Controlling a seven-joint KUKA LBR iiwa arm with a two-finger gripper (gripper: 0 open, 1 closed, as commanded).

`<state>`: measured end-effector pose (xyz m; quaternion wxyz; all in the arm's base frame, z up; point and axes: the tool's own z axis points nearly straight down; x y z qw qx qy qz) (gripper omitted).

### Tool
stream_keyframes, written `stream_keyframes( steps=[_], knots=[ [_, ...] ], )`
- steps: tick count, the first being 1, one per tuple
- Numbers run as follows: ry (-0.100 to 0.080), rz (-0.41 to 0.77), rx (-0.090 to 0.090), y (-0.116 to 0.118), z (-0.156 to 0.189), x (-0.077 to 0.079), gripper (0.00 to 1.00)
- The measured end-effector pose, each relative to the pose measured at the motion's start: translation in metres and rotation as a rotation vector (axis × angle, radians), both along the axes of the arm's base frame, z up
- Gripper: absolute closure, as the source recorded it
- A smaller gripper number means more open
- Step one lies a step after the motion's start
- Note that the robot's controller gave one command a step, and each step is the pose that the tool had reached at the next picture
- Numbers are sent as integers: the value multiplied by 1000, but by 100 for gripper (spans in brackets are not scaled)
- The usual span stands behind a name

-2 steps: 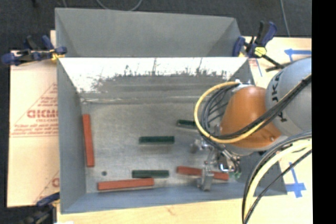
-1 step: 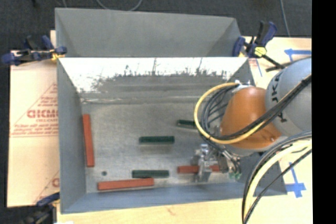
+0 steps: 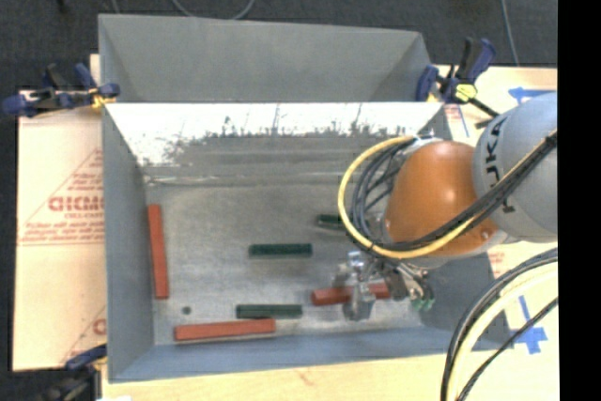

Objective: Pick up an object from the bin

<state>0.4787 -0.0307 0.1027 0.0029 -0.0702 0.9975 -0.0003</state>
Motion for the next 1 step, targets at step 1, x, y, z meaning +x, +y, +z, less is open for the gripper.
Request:
stream_keyframes(
  steps=[1],
  knots=[
    [-6,-27,-2,-15,159,4,100]
  ],
)
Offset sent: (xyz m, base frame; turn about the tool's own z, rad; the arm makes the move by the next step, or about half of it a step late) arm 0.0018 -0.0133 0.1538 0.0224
